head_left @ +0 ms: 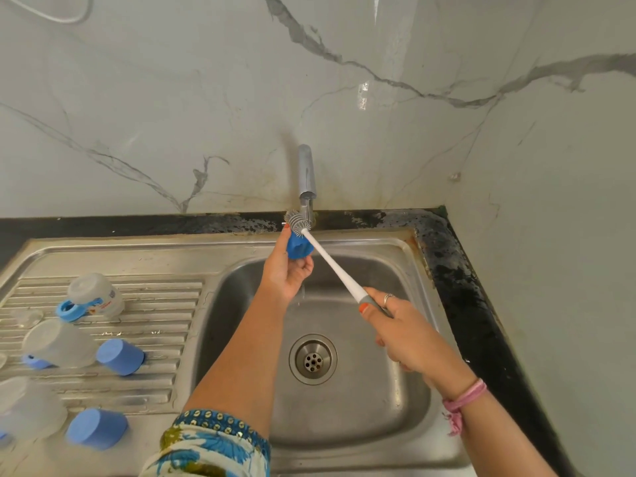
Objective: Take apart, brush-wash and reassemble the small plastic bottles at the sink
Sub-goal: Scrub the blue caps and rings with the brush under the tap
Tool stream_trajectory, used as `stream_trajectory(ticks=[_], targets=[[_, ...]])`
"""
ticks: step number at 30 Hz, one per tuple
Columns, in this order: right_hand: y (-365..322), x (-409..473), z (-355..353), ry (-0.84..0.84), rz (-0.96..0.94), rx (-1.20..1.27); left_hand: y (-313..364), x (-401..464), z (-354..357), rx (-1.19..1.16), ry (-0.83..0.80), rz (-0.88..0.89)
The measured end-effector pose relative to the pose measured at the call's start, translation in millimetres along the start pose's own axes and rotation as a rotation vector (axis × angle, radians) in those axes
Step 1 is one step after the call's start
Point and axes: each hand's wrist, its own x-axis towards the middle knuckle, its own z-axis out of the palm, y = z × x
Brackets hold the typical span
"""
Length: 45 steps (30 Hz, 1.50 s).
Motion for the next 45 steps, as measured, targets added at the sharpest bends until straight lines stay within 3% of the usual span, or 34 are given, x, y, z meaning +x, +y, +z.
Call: stream_trajectory(ticks=[8, 11, 15, 19, 23, 29, 34, 39, 45], targets=[[1, -3, -6, -0.101, 0.115, 0.345, 0, -11, -3, 0.080, -0.024, -0.007], [5, -2, -4, -0.047, 0.056, 0.232, -5, -16, 5, 0.035, 0.005, -0.031], [12, -5, 0, 0.024, -0.032, -0.093, 0, -12, 19, -0.172, 0.146, 0.003], [7, -5, 0, 0.132, -0.064, -0.233, -1, -12, 32, -0.040, 0.177, 0.017], [-4, 3, -1, 0.177, -0.070, -0.255, -6, -17, 41, 0.067, 0.136, -0.002], [-4, -26, 13, 0.165, -0.151, -0.378, 2, -9, 42, -0.094, 0.276, 0.053], [-3, -11, 8, 0.196, -0.123, -0.311, -7, -14, 44, -0.044, 0.178, 0.032], [0, -21, 12, 0.158, -0.134, -0.364, -4, -8, 39, -0.051, 0.202, 0.059], [1, -6, 8, 0.187, -0.067, -0.380, -11, -12, 40, 0.196, 0.101, 0.049]])
